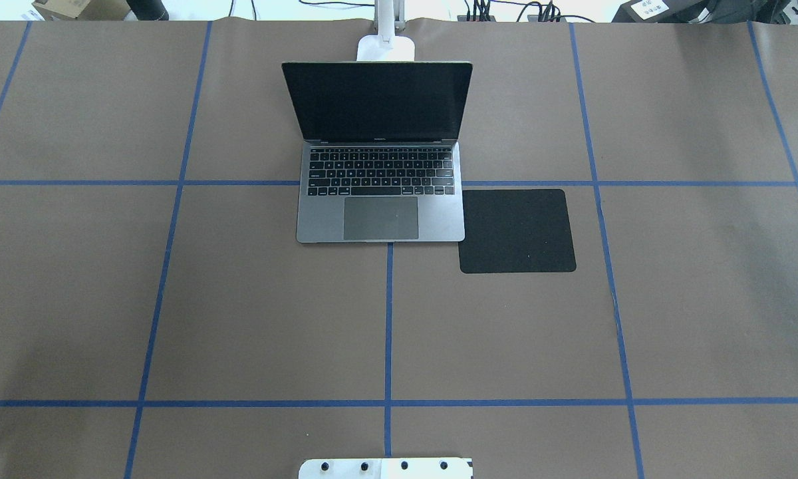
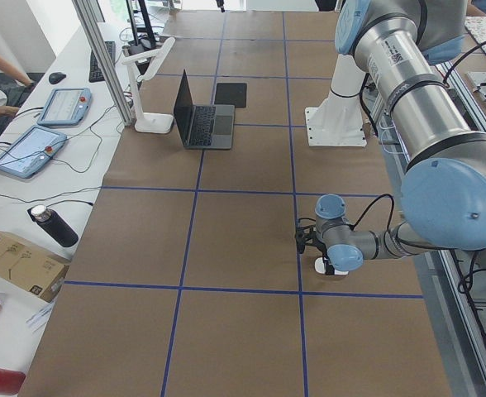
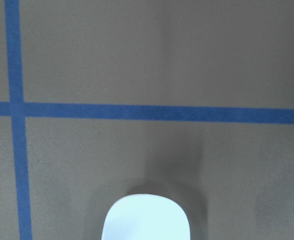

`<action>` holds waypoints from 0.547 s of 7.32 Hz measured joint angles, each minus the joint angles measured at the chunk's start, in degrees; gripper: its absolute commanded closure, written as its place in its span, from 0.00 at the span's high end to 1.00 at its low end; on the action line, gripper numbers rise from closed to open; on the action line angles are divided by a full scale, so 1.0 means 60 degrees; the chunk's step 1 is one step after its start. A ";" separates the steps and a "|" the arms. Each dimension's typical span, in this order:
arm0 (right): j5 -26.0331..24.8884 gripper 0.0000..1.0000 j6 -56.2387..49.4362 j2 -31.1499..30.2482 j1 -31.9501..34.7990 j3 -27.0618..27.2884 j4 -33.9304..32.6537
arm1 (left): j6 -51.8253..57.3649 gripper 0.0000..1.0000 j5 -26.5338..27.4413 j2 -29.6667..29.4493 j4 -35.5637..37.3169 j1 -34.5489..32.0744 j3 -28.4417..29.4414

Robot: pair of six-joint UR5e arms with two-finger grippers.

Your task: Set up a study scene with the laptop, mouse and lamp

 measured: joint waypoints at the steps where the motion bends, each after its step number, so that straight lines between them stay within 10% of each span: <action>1: 0.0003 0.99 0.0000 0.0005 0.0000 0.0006 0.0000 | 0.0027 1.00 0.0046 0.0013 -0.0051 0.0133 0.0041; 4: 0.0012 0.99 0.0000 0.0015 -0.0011 0.0010 0.0000 | 0.0051 0.90 0.0148 0.0060 -0.0214 0.0365 0.0189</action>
